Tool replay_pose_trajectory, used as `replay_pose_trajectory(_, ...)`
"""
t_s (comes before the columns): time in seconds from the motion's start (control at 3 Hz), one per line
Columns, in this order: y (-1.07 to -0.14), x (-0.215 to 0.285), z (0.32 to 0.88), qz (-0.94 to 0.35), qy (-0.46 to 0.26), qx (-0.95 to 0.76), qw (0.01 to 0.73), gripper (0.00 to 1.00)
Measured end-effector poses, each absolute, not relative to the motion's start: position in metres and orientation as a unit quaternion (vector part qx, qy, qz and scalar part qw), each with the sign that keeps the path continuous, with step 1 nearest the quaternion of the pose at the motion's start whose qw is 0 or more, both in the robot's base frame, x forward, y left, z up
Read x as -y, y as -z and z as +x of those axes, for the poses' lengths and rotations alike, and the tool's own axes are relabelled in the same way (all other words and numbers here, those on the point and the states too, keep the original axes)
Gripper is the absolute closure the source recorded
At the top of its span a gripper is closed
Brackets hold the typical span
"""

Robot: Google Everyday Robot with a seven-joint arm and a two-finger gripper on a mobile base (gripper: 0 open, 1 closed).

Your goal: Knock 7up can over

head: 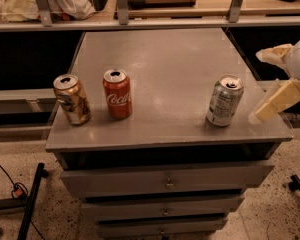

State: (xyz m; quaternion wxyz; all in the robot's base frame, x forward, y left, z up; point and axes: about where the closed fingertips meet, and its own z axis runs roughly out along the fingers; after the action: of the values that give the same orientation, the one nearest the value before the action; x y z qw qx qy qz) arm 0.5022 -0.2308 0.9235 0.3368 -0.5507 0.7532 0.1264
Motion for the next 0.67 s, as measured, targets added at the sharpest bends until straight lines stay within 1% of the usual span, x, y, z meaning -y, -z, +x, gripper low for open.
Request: replay_pose_trajectory(0.67,-0.893,0.222,0.524,-0.503,-0.269,-0.708,0.417,0.0)
